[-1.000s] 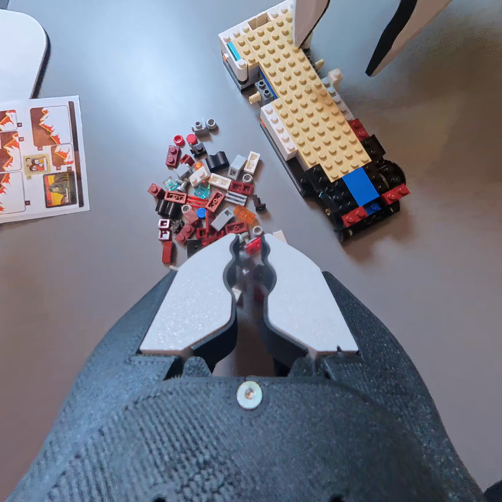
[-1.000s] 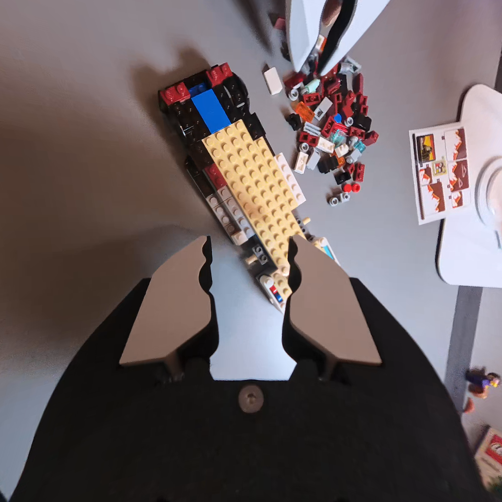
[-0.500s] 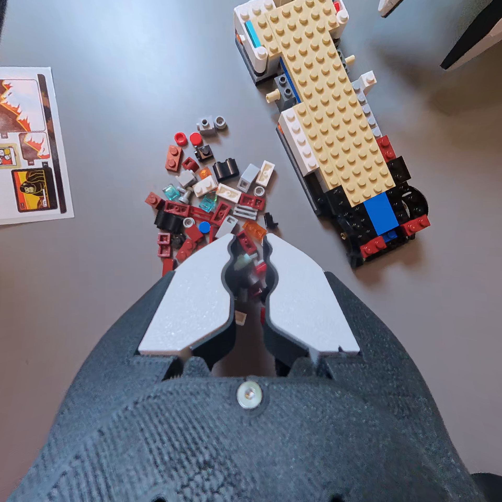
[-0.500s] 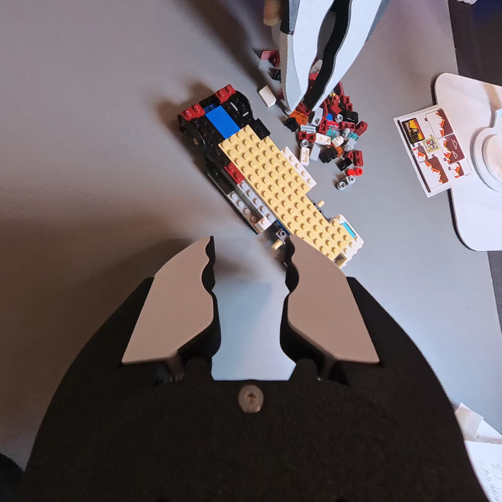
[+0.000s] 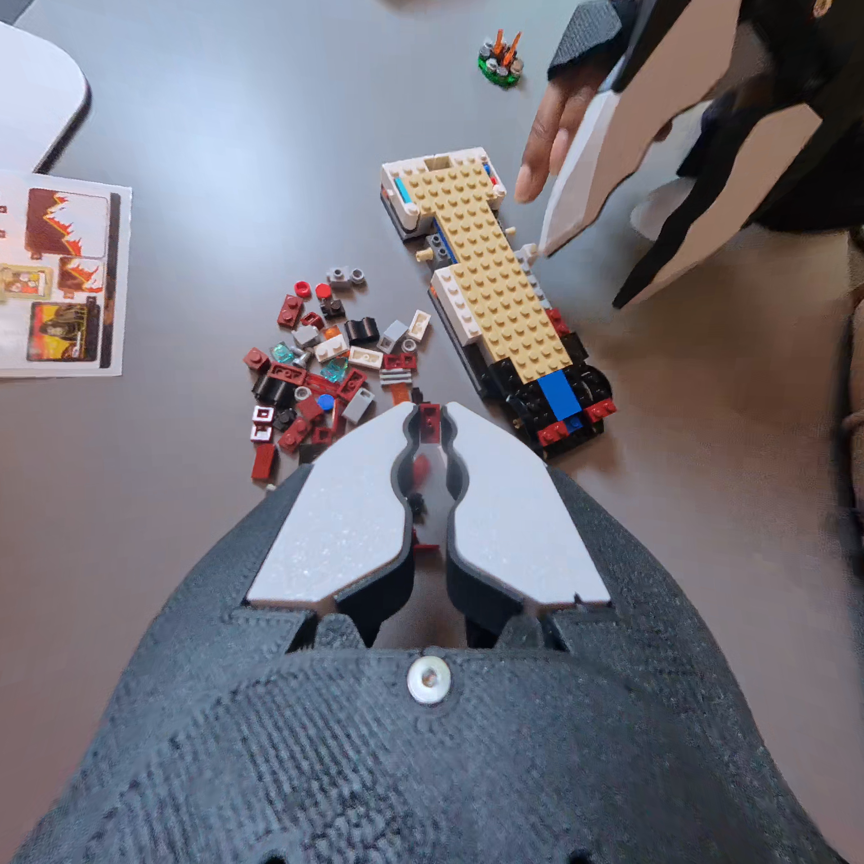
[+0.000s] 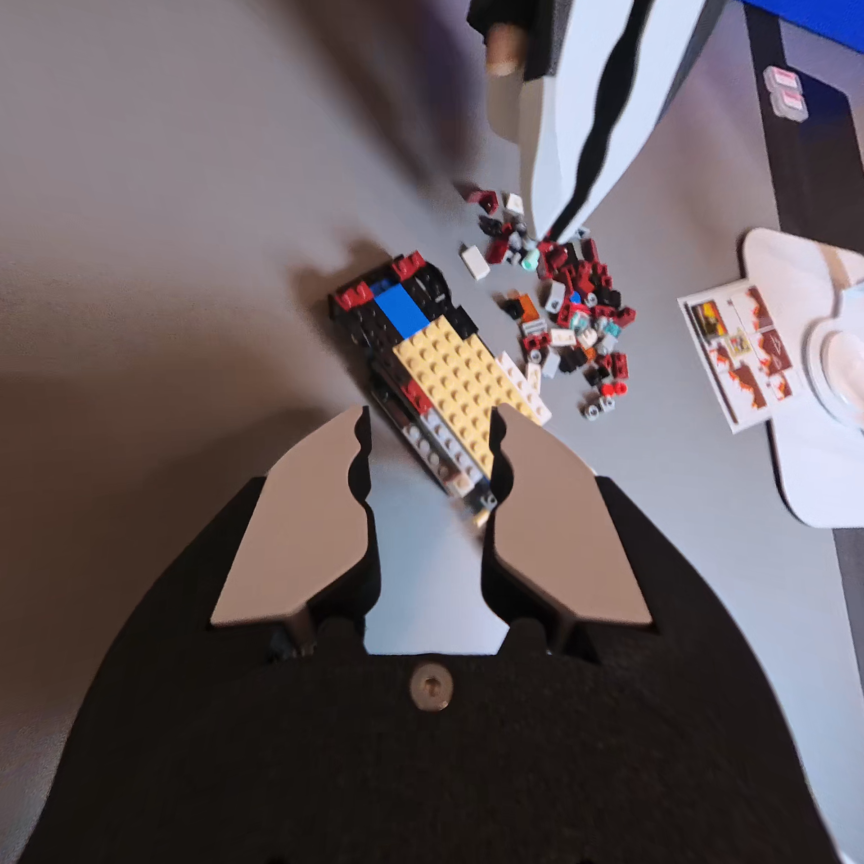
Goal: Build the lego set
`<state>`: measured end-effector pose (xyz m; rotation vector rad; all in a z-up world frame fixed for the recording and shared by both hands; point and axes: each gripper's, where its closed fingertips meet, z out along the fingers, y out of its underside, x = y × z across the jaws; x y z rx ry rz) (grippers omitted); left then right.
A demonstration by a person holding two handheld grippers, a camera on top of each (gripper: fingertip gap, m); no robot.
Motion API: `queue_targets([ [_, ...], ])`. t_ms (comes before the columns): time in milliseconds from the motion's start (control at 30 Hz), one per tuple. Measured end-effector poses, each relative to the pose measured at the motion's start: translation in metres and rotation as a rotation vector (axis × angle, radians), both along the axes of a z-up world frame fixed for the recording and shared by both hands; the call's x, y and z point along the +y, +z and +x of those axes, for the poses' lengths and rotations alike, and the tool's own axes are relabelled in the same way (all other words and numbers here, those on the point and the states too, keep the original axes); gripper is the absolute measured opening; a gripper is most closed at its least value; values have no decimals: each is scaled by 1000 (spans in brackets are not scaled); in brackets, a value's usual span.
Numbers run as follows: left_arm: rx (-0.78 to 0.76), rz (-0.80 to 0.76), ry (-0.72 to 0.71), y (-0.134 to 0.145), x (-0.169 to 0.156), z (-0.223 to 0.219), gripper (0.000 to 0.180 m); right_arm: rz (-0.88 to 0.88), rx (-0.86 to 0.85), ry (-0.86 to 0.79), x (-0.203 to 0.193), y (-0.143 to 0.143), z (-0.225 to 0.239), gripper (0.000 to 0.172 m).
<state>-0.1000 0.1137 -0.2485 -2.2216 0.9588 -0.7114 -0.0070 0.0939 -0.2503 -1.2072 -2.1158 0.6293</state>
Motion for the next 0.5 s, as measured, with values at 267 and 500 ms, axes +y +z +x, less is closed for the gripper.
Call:
queue_targets([
  [267, 132, 16, 45, -24, 5, -15, 10, 36, -30, 83, -16, -1, -33, 51],
  [500, 184, 31, -4, -28, 0, -16, 18, 18, -54, 70, -17, -6, -28, 51],
])
